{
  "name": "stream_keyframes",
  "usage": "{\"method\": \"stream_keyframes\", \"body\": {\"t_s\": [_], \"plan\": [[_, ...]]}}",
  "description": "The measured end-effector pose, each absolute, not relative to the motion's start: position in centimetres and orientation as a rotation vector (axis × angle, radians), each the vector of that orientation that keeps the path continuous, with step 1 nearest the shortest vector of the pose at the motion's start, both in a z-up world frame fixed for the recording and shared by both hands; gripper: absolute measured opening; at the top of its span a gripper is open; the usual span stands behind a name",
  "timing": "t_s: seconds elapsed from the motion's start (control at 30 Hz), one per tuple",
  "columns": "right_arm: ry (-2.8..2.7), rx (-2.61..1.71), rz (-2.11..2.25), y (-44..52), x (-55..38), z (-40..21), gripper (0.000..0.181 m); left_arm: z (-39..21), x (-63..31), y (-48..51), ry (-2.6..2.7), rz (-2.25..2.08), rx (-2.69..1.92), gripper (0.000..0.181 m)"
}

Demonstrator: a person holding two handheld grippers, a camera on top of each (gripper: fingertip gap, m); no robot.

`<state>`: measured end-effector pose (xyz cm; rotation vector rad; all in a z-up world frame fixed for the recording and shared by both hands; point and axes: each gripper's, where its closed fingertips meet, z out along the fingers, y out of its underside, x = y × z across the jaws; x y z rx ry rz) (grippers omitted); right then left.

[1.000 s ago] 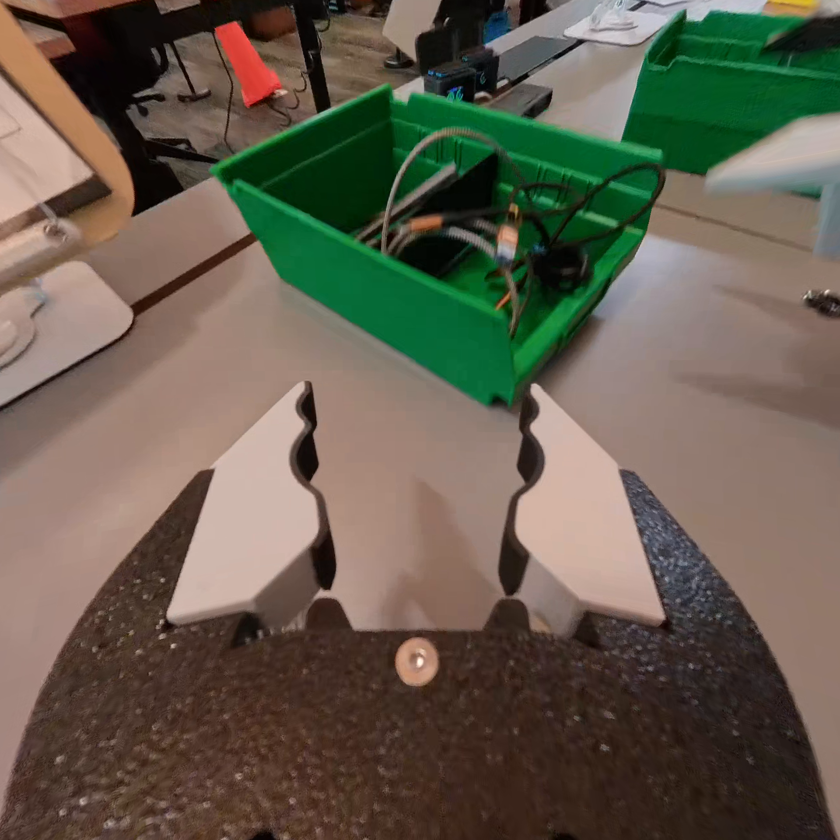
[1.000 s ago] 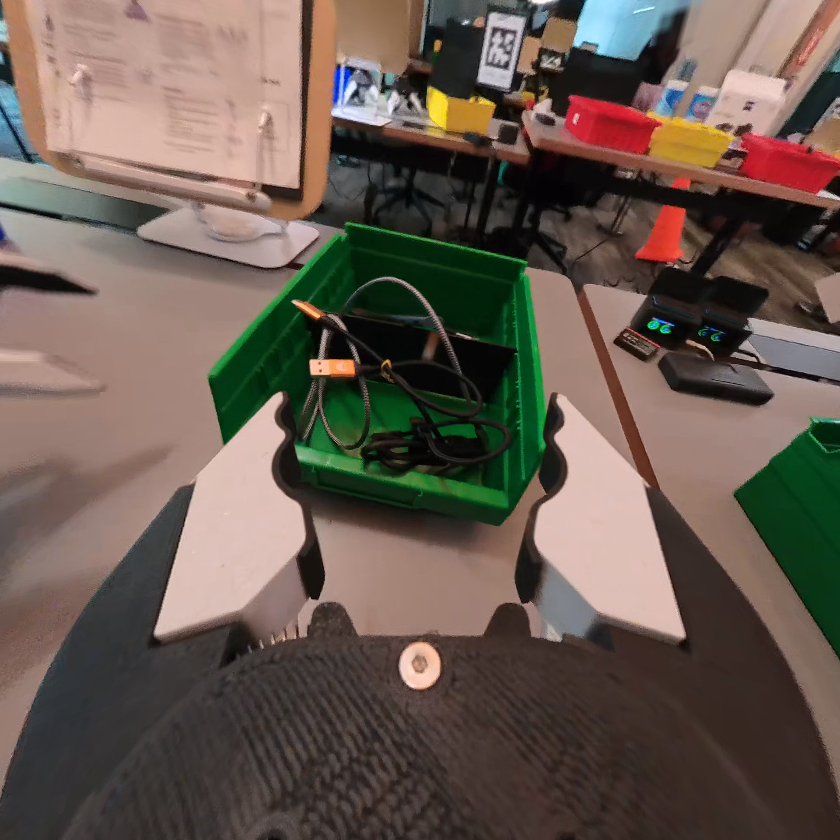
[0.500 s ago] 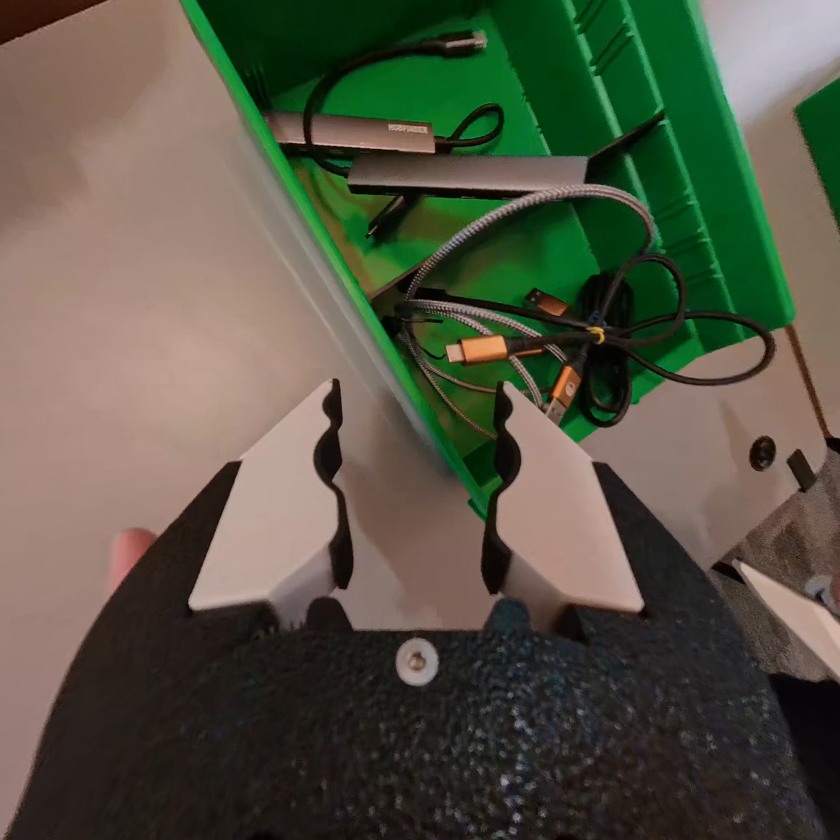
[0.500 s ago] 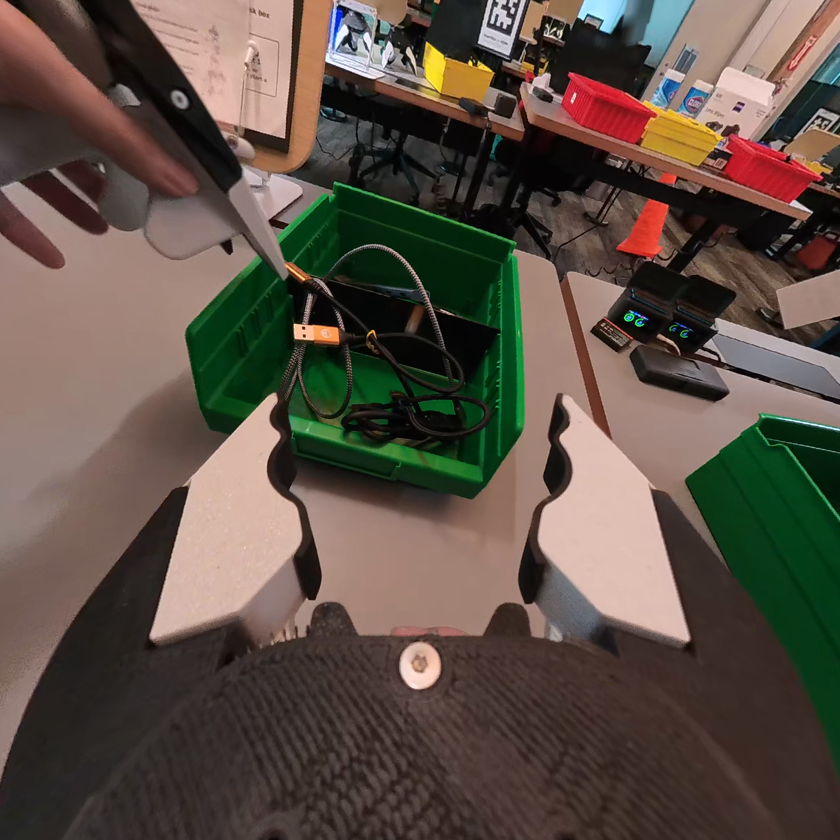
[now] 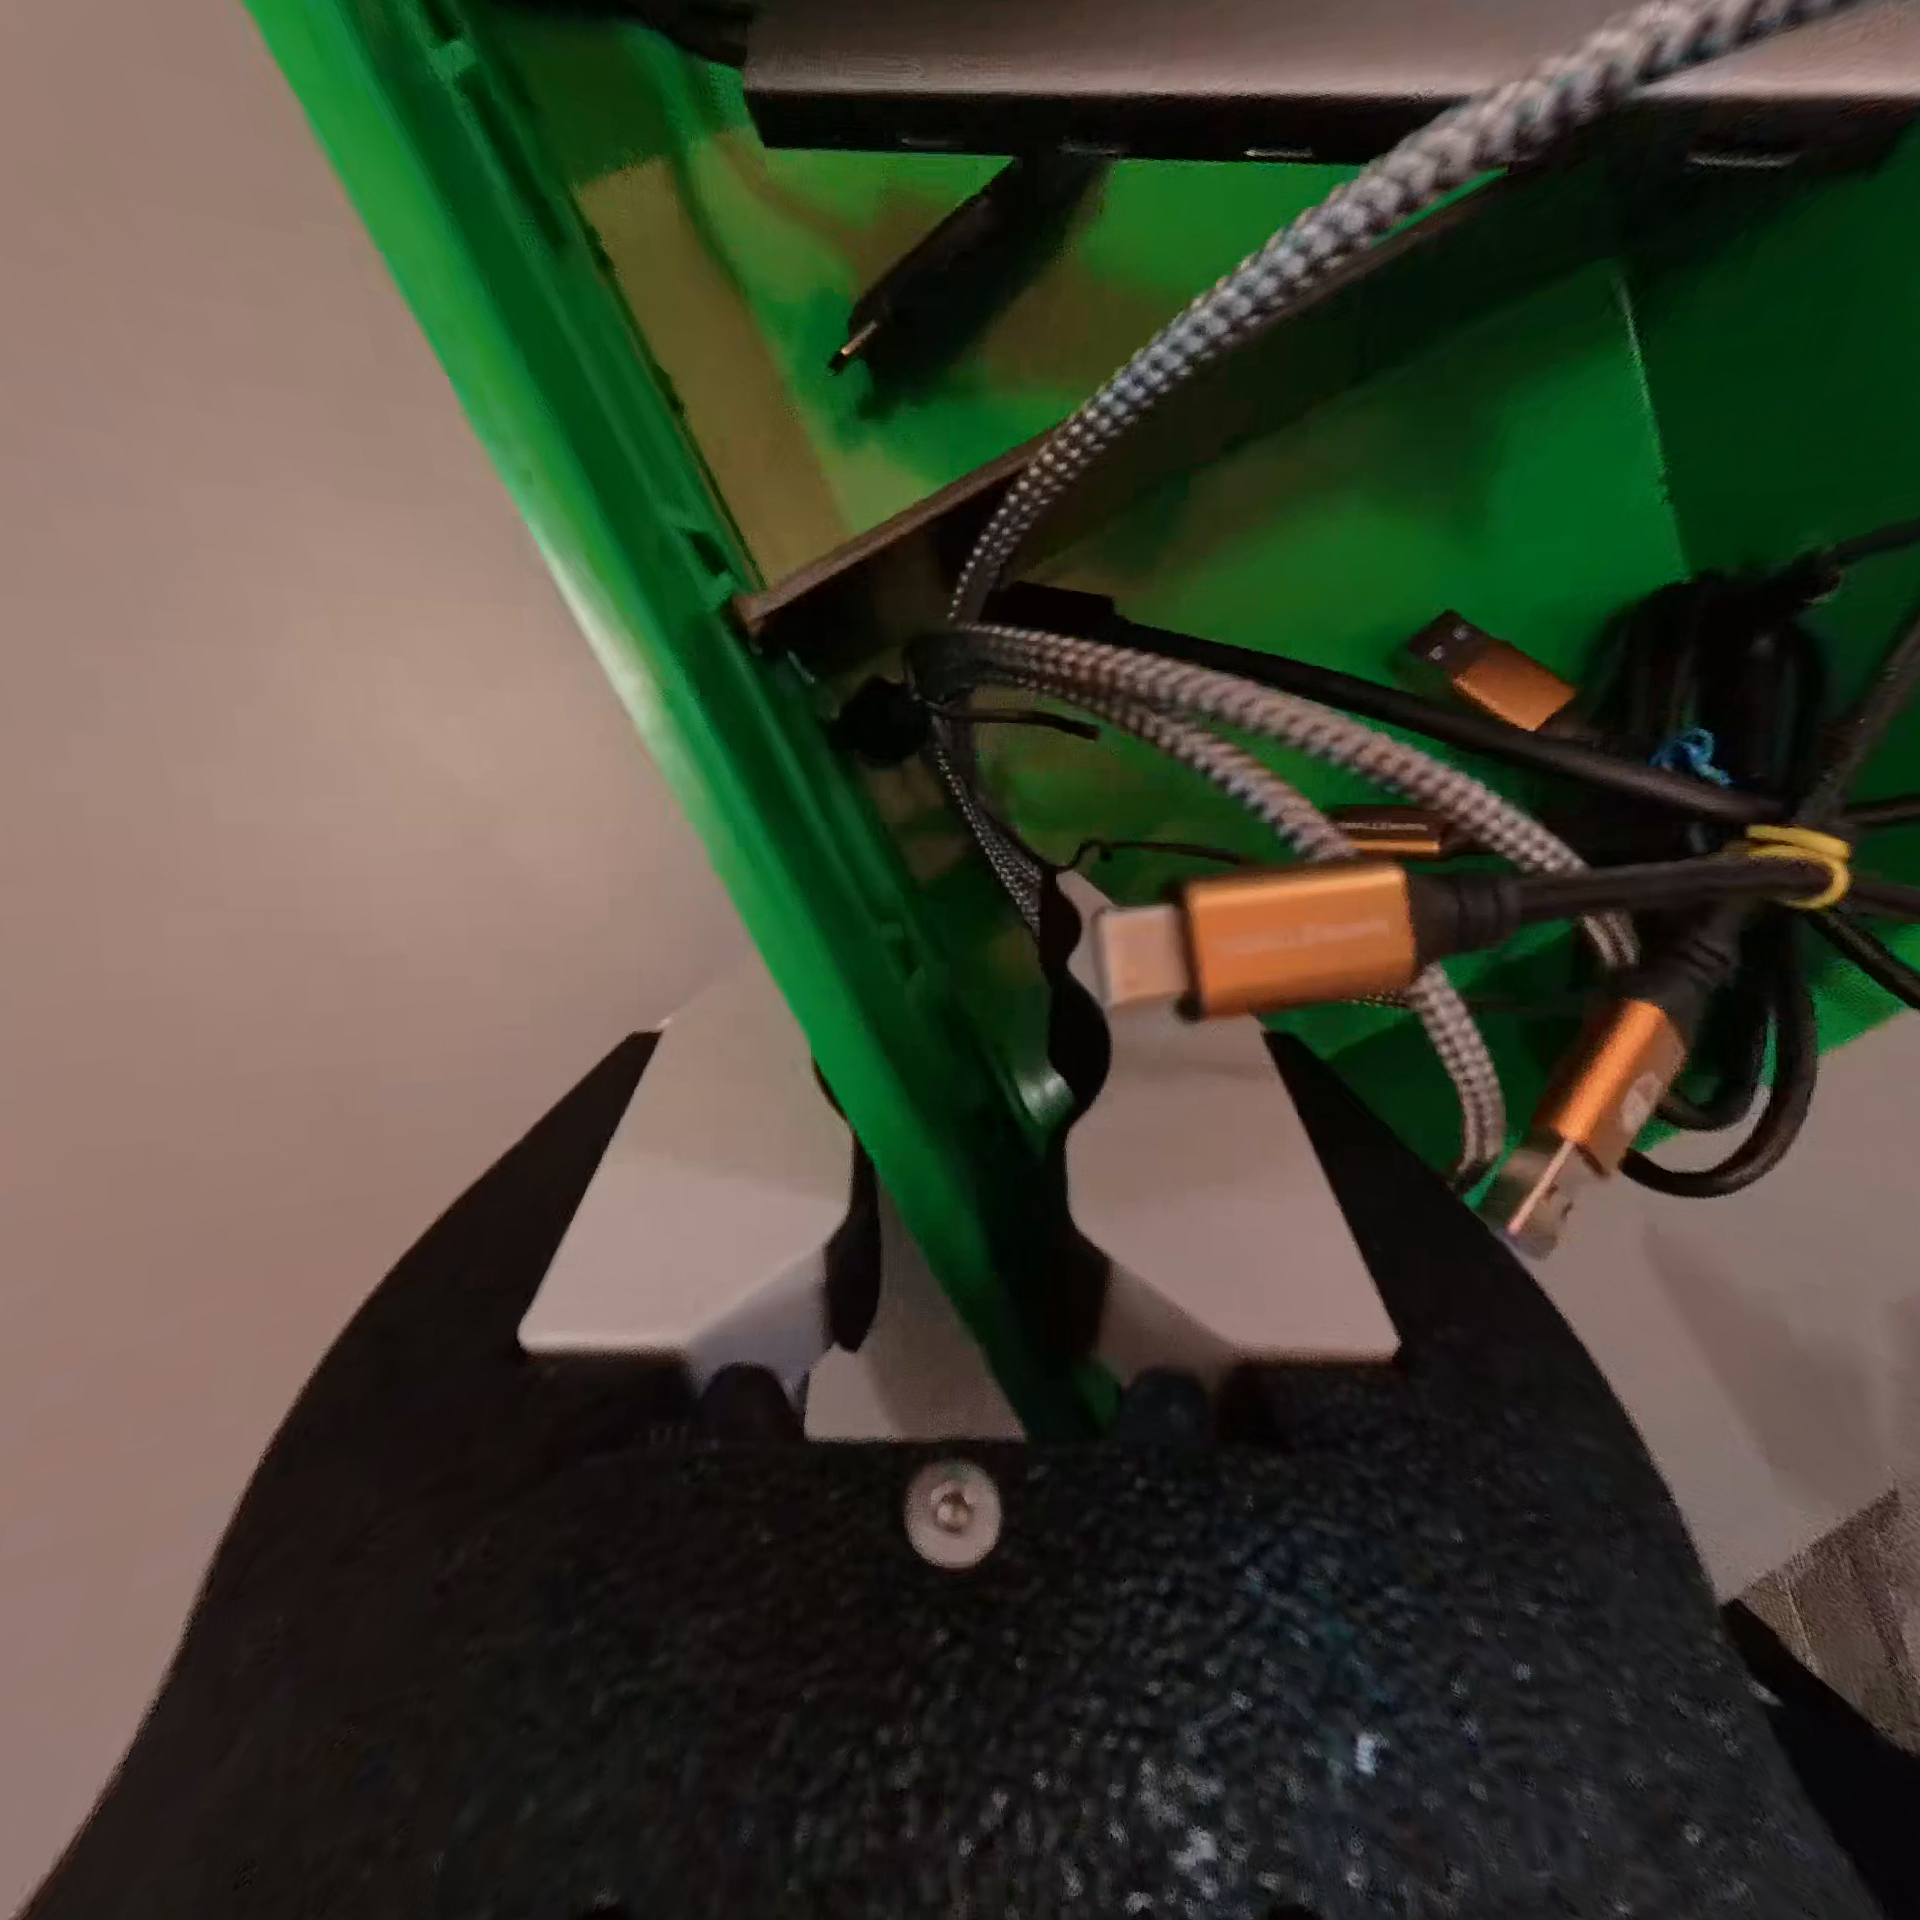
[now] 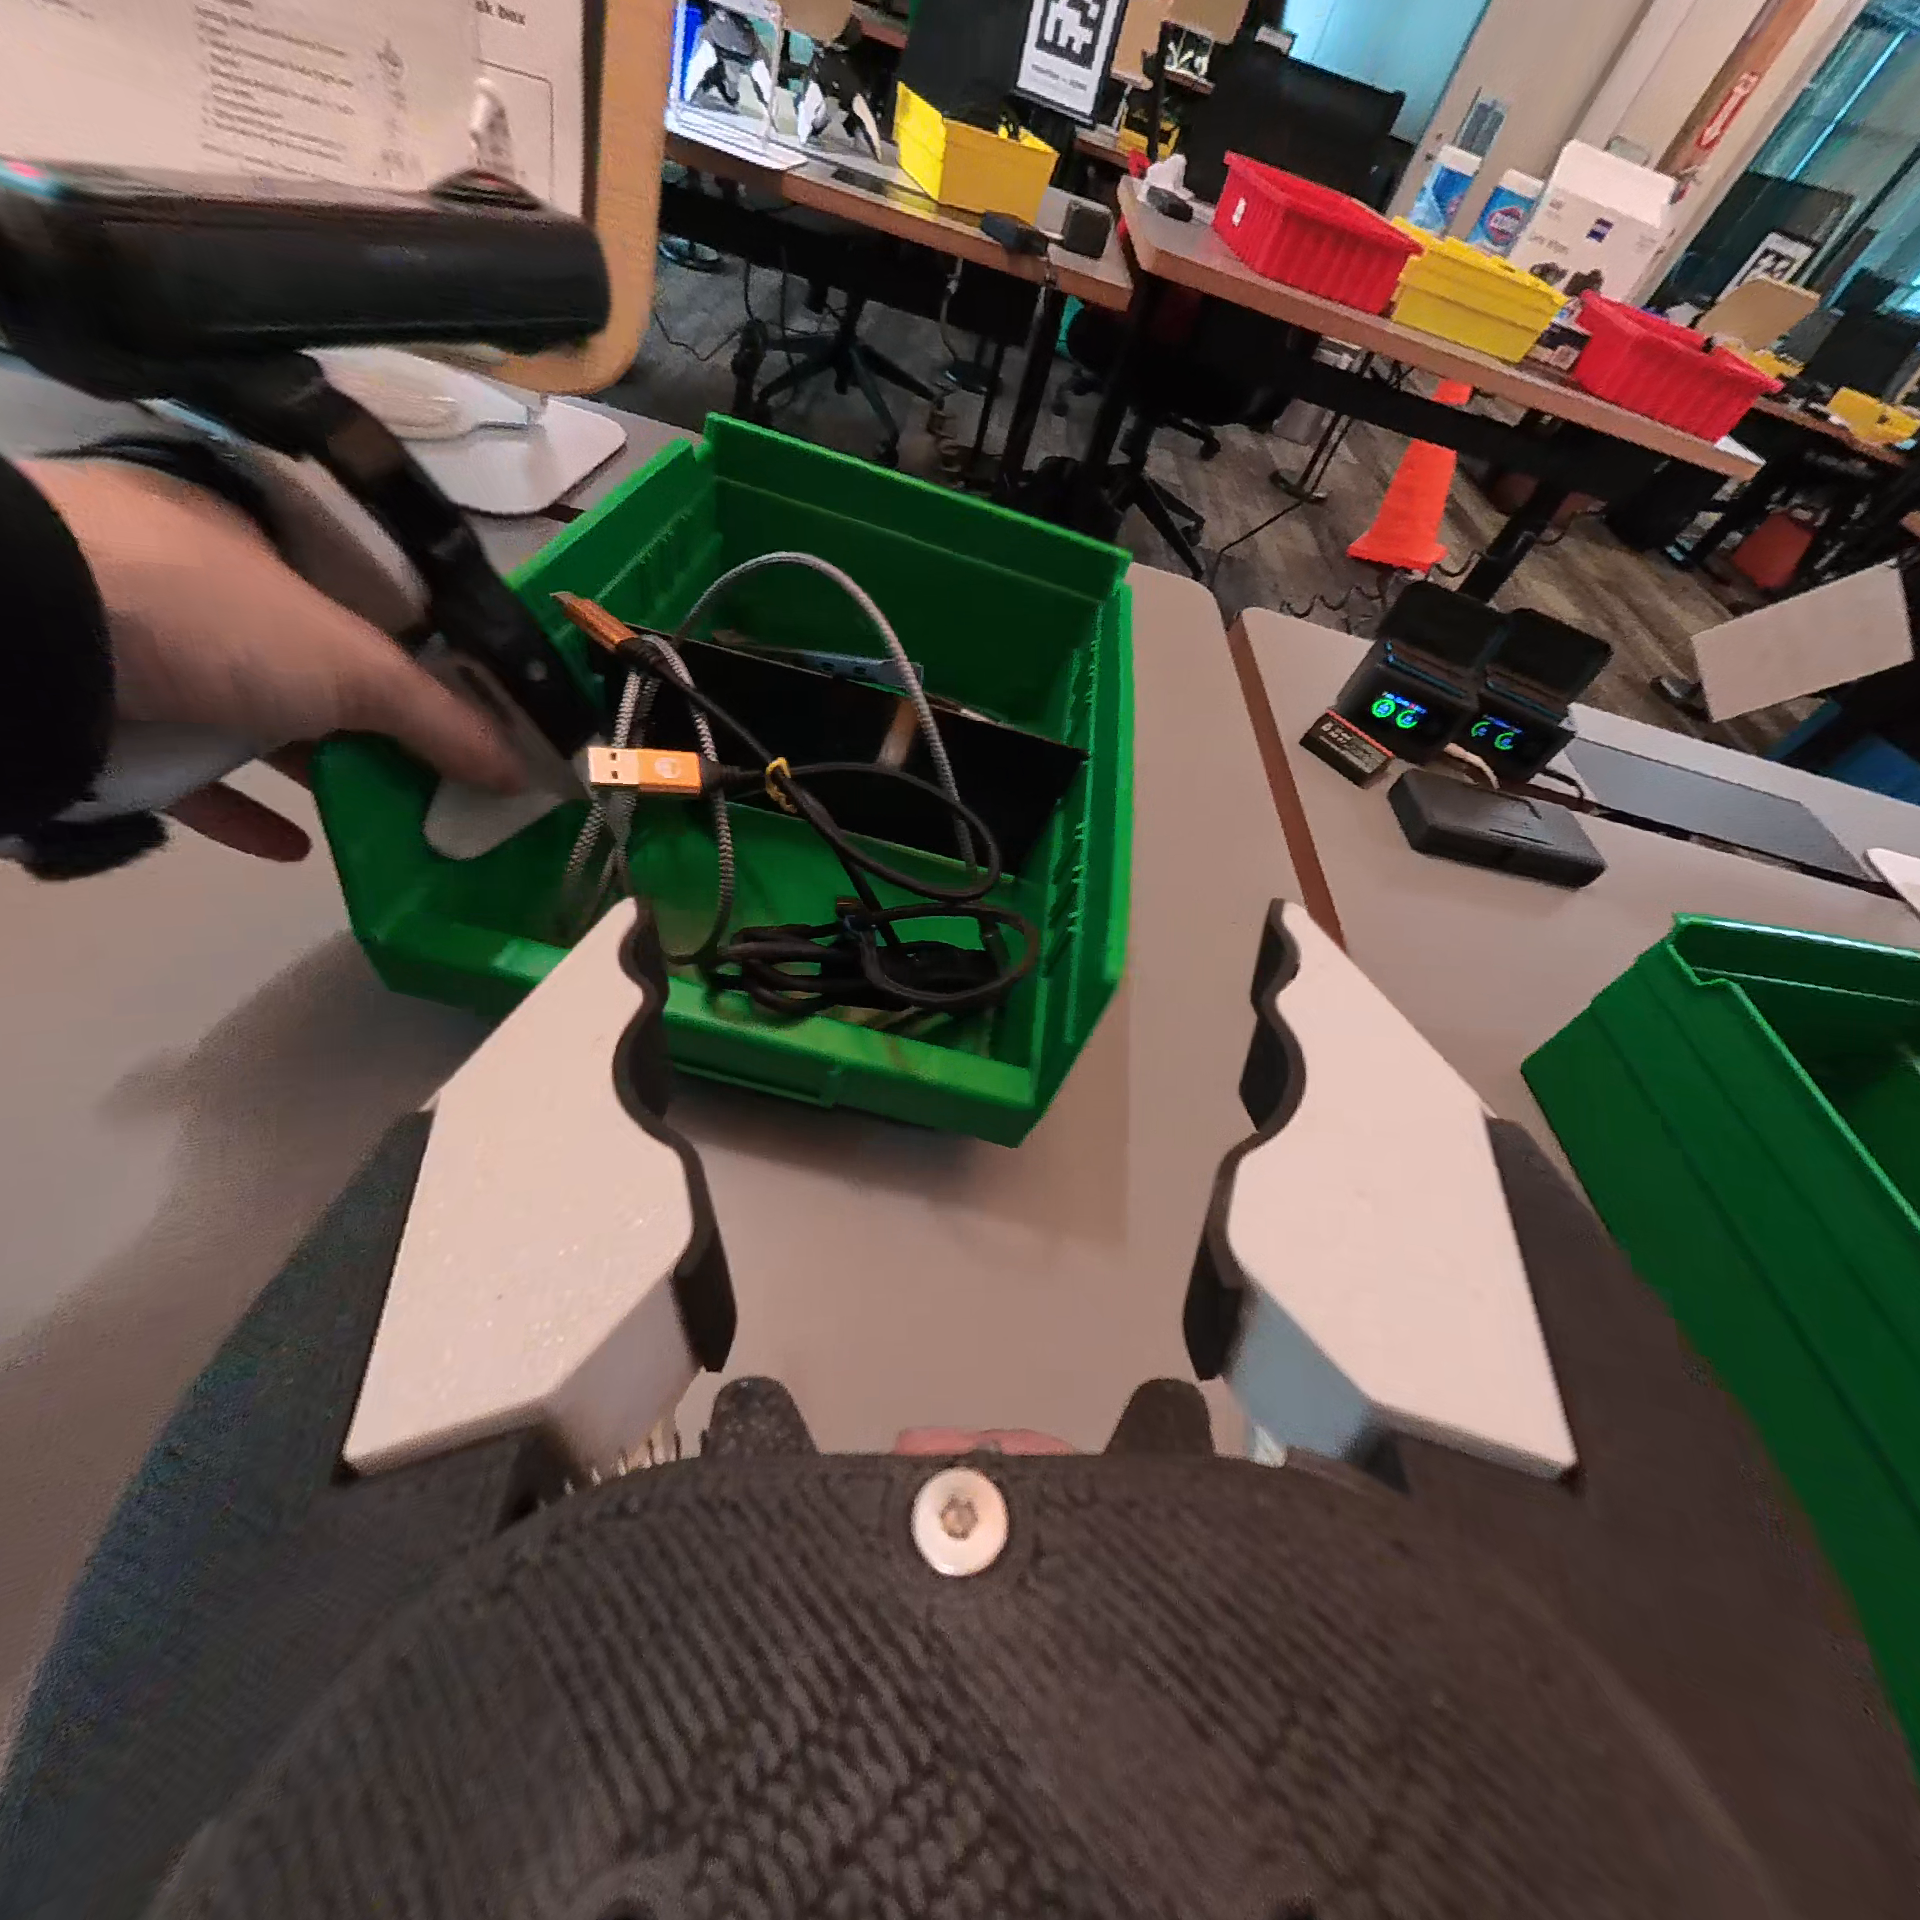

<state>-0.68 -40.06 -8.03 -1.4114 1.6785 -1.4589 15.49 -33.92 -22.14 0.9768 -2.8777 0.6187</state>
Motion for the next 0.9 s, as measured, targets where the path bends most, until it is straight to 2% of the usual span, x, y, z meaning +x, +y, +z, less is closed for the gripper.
{"method": "stream_keyframes", "body": {"t_s": [0.17,0.5,0.6,0.77,0.9], "plan": [[1.649,-1.412,-1.481,-39.4,-0.5,-7.4,0.112,-21.8,18.0,-29.8,-2.955,0.654,0.758,0.014],[1.42,-1.417,-1.421,-32.9,2.5,-4.6,0.112,-21.6,17.5,-12.5,-2.964,0.681,0.489,0.018],[1.327,-1.502,-1.352,-28.7,4.5,-4.7,0.116,-21.3,16.4,-7.4,-2.958,0.772,0.48,0.019],[1.126,-1.536,-1.075,-17.5,10.3,-3.8,0.111,-20.9,14.2,-0.9,-2.968,0.88,0.535,0.023],[1.179,-1.547,-0.832,-10.3,18.3,-3.8,0.126,-20.4,13.8,1.3,-2.96,1.005,0.586,0.024]]}}
